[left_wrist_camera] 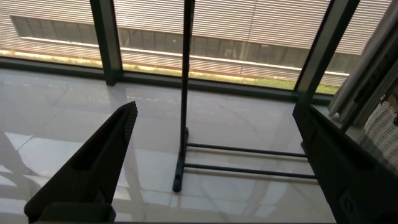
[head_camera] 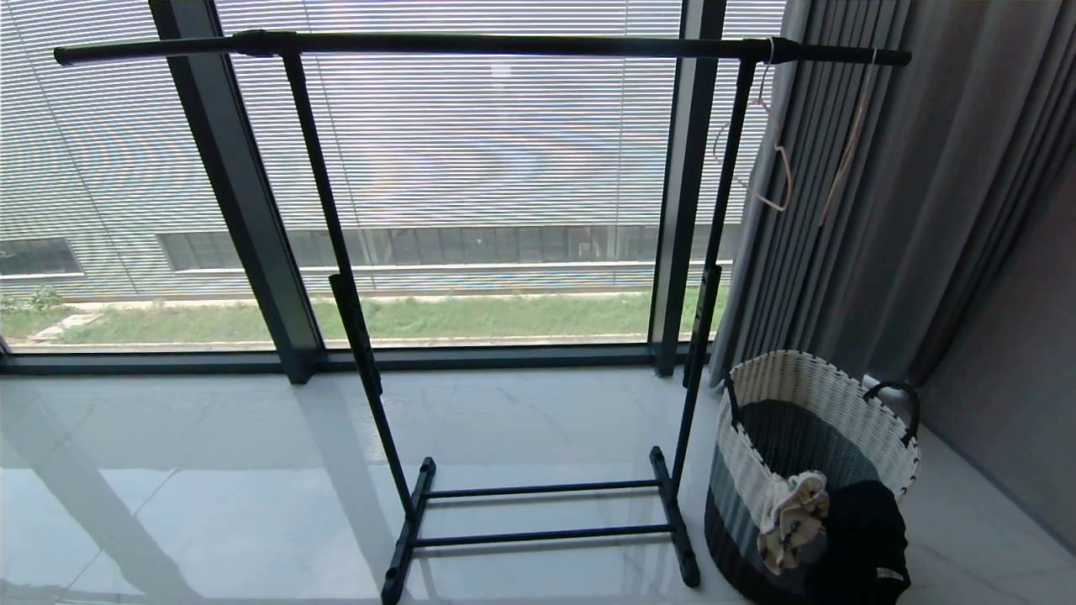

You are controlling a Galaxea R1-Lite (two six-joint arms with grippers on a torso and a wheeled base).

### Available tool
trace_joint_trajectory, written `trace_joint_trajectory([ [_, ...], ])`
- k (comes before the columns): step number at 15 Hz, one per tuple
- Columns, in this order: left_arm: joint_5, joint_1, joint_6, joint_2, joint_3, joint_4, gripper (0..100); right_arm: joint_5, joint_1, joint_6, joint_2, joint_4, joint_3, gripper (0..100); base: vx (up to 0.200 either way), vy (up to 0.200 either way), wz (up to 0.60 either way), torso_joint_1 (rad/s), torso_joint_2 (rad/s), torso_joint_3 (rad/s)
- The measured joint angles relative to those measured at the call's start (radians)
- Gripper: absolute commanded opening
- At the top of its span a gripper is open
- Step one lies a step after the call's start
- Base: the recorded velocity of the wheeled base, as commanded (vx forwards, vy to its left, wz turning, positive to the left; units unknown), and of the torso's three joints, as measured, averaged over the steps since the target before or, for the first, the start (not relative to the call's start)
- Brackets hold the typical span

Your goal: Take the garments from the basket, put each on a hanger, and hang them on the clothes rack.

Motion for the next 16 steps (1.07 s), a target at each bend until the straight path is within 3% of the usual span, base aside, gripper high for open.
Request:
trace_joint_trajectory([
  [3,0.0,0.0,0.003,0.0,0.0,0.001,100,0.0,0.0,0.0,0.0,0.0,0.0,100,0.0,0.0,0.0,0.0,0.0,0.0],
  [10,-0.002,0.0,0.013,0.0,0.0,0.001,100,0.0,0.0,0.001,0.0,0.0,0.0,100,0.0,-0.2,0.0,0.007,0.0,0.002],
  [16,0.0,-0.001,-0.001,0.0,0.0,0.001,100,0.001,-0.002,0.001,0.0,-0.001,0.0,100,0.033,0.0,0.0,0.0,0.0,0.001],
])
